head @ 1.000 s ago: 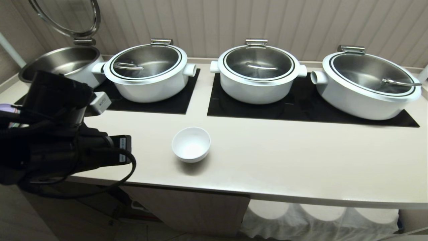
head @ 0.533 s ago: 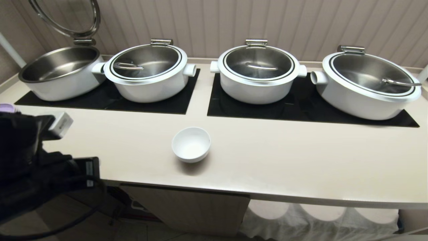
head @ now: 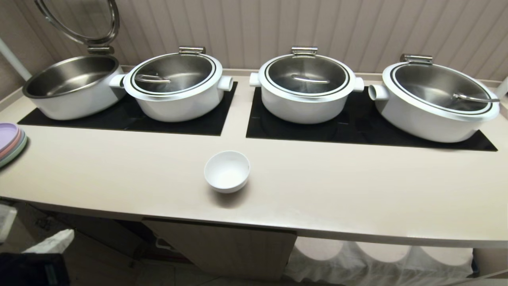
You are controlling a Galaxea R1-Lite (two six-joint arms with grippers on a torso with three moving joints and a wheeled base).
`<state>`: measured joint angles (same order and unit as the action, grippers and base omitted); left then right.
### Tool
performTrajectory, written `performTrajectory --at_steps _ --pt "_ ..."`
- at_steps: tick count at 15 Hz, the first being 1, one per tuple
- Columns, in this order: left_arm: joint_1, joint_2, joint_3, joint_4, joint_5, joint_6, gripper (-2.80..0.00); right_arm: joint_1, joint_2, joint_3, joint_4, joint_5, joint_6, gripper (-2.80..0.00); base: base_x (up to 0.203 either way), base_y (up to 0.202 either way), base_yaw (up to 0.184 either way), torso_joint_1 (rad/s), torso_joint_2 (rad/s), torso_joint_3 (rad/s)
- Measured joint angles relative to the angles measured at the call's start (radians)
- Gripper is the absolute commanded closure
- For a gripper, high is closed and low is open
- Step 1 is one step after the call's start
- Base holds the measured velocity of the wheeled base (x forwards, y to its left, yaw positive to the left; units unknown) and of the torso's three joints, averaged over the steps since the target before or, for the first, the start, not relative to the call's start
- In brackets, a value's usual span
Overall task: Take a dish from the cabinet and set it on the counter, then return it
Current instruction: Pick up the bowl from the table
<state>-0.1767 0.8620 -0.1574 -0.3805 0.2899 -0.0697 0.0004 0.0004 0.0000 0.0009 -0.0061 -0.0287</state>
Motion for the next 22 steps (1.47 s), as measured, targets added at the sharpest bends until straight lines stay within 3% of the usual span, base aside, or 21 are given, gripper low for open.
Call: performTrajectory --at_steps 3,6,13,22 --pt "0.075 -0.198 0.105 0.006 -0.098 0.043 0.00 0.000 0.000 0.000 0.000 0.000 0.000 0.00 0.000 0.000 0.000 0.000 0.00 0.000" --pt "0.133 -0.406 0.143 0.116 -0.189 0.061 0.00 0.000 0.000 0.000 0.000 0.000 0.000 0.00 0.000 0.000 0.000 0.000 0.00 0.000" --pt "0.174 -0.793 0.157 0.366 -0.265 0.065 0.00 0.000 0.000 0.000 0.000 0.000 0.000 0.00 0.000 0.000 0.000 0.000 0.00 0.000" --pt "0.178 -0.862 0.157 0.380 -0.270 0.068 0.00 0.000 0.000 0.000 0.000 0.000 0.000 0.00 0.000 0.000 0.000 0.000 0.00 0.000"
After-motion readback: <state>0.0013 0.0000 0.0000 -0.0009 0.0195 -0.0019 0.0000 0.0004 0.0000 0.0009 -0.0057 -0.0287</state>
